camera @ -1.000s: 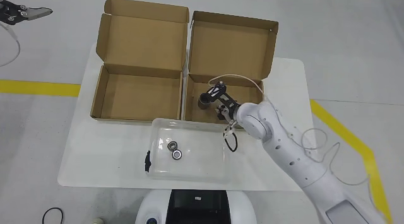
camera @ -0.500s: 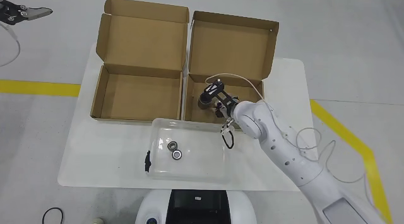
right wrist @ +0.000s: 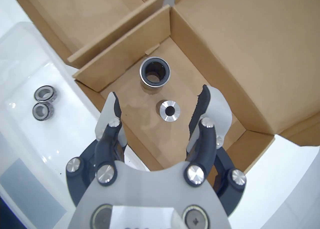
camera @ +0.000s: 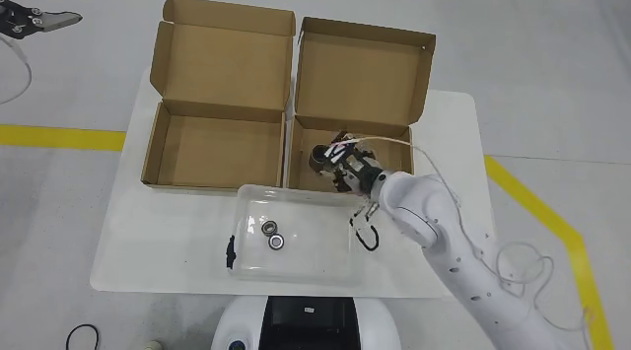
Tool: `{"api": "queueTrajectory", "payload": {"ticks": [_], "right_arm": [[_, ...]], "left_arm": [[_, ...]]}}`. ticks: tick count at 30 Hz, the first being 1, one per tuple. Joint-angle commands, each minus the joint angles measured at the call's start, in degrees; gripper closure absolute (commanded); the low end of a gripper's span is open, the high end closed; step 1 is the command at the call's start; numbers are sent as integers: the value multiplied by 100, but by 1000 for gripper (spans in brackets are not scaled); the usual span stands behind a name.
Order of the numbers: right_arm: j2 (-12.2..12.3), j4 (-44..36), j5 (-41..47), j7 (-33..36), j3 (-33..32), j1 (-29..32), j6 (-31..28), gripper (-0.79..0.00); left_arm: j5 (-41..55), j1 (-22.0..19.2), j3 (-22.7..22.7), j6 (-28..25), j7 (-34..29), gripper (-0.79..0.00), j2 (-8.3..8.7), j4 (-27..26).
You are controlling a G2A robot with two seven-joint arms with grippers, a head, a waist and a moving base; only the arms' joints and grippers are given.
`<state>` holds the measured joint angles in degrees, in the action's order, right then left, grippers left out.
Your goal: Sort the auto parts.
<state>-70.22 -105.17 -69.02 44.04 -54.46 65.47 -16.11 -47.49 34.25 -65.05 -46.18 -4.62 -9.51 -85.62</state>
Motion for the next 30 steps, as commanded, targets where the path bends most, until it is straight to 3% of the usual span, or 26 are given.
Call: {"api": "queueTrajectory", "payload": {"ticks": [1,4,9,16,24,26,28,30], "right_arm": [[34,-202,-96,-110,-28,114,-286,-533],[89,-479,-244,-385,-61,354,-688,-483],[171,-670,-555,-903,23,773,-1344,-499],[196,-543,-1153,-1440,367,1078,-1579,-486],[91,226,-1367,-2168,883,819,-1715,-496],[53,404,-1367,-2290,981,692,-1726,-579],[14,547,-1365,-2407,1074,573,-1733,-785],[2,600,-1358,-2425,1100,537,-1734,-785]], "left_arm": [[0,0,0,0,0,-785,0,0],[0,0,0,0,0,-785,0,0],[0,0,0,0,0,-785,0,0],[0,0,0,0,0,-785,0,0],[0,0,0,0,0,-785,0,0],[0,0,0,0,0,-785,0,0],[0,0,0,0,0,-785,0,0],[0,0,0,0,0,-785,0,0]]}}
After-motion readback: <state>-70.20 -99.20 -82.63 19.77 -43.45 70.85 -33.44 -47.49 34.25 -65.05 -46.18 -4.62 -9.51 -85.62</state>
